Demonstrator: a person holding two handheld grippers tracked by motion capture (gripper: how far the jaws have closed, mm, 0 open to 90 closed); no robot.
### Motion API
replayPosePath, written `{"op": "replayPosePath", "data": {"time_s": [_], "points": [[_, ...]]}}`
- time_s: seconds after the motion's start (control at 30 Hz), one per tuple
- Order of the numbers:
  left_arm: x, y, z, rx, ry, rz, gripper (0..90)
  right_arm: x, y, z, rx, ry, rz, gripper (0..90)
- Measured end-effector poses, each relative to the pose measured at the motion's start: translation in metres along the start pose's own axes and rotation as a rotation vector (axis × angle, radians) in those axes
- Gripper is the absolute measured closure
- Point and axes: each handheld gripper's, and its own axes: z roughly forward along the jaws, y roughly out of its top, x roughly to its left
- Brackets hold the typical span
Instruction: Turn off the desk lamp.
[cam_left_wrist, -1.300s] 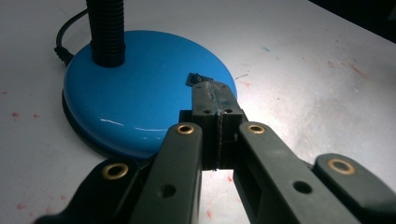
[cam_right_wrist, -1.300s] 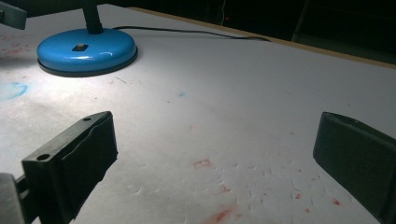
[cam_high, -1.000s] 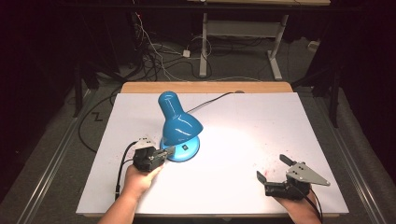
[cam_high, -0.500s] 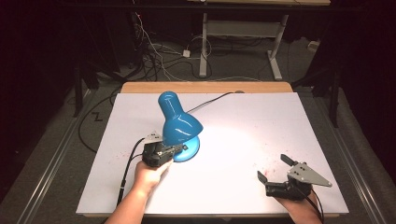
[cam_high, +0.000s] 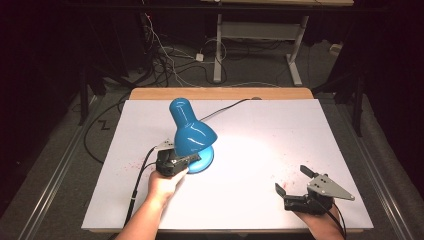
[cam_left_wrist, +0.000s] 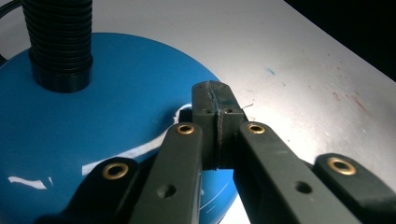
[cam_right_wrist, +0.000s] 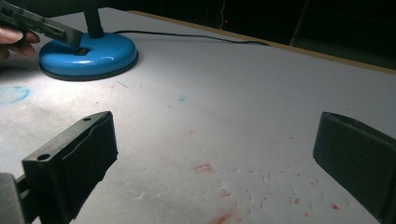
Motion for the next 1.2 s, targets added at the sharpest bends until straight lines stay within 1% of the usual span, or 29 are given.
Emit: {"op": "replayPosePath", "data": {"time_s": [0.2, 0.3, 0.33, 0.43, 0.97, 1.13, 1.2], "points": [[0.0019, 0.0004, 0.0019, 0.007, -0.005, -0.006, 87.8, 0.0015, -0.0006, 0.0022, 0.007, 0.001, -0.005, 0.4], [0.0015, 0.0004, 0.0025, 0.007, -0.004, -0.001, 87.8, 0.0015, -0.0004, 0.0025, 0.006, 0.002, -0.006, 0.4], [0.003, 0.0008, 0.0014, 0.027, -0.004, 0.028, 87.8, 0.0014, -0.0004, 0.0025, 0.006, 0.001, -0.006, 0.4], [0.0012, 0.0002, 0.0025, 0.032, 0.001, 0.043, 87.8, 0.0014, -0.0004, 0.0026, 0.006, 0.001, -0.005, 0.4], [0.0018, 0.0, 0.0032, 0.025, -0.002, 0.03, 87.9, 0.0013, 0.0006, 0.0009, 0.003, -0.001, -0.007, 0.4], [0.0001, -0.0005, 0.0038, 0.024, 0.009, 0.043, 87.9, 0.002, 0.0004, 0.0006, 0.002, 0.0, -0.008, 0.8], [0.0004, -0.0005, 0.0038, 0.024, 0.006, 0.038, 87.9, 0.0026, 0.0008, 0.0005, 0.0, 0.002, -0.013, 0.9]]}}
